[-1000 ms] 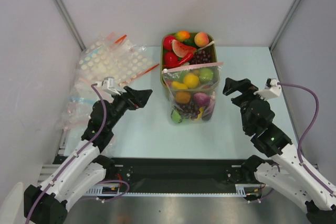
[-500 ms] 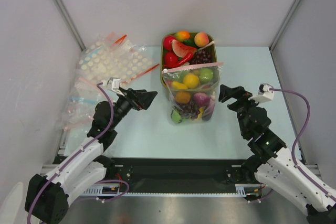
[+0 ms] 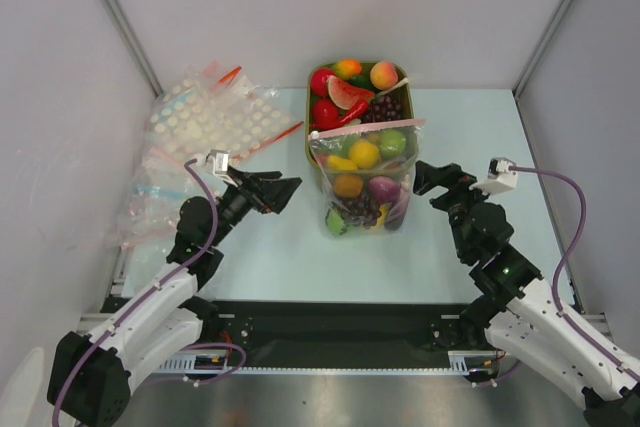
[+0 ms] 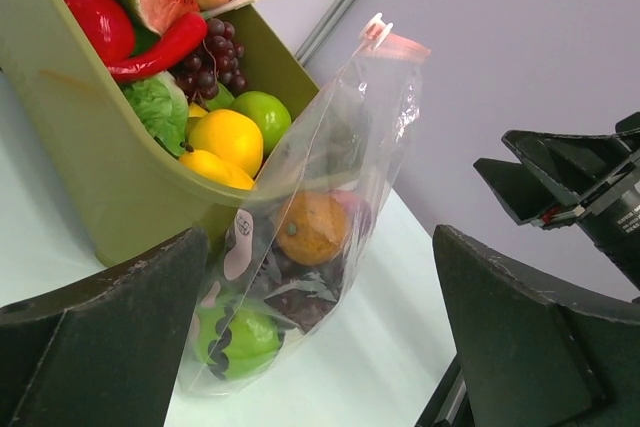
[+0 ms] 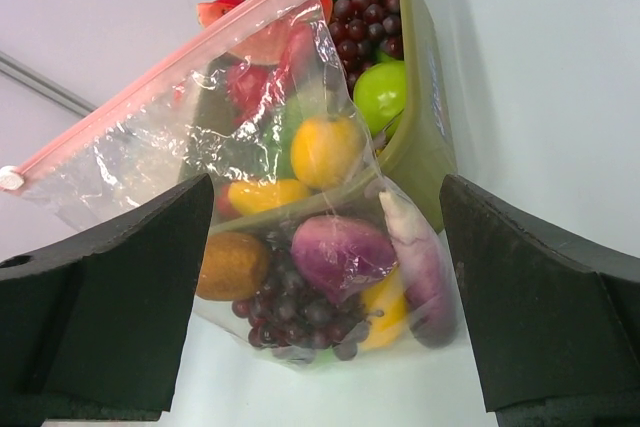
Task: Place the food in the zip-top bag and seal the zipper
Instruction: Reset both arms
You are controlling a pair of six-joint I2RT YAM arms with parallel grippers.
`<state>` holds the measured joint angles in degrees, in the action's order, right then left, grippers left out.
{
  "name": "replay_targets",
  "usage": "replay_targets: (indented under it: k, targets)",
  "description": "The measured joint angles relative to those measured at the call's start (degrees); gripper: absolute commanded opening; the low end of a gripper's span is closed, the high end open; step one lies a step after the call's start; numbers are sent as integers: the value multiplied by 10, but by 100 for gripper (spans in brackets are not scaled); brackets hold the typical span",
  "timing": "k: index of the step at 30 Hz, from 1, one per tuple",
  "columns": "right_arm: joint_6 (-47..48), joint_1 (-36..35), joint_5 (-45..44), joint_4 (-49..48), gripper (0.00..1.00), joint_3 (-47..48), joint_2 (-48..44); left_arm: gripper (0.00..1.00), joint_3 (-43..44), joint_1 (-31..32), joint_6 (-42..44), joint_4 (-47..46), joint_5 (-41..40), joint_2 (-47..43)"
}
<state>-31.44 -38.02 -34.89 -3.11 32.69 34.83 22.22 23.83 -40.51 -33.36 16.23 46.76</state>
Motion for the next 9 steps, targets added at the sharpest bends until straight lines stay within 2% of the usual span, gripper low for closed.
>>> replay_targets:
  k: [9]
  targets:
    - [7, 0, 10, -3, 100, 0, 4, 100, 0, 0, 0, -4, 5, 0]
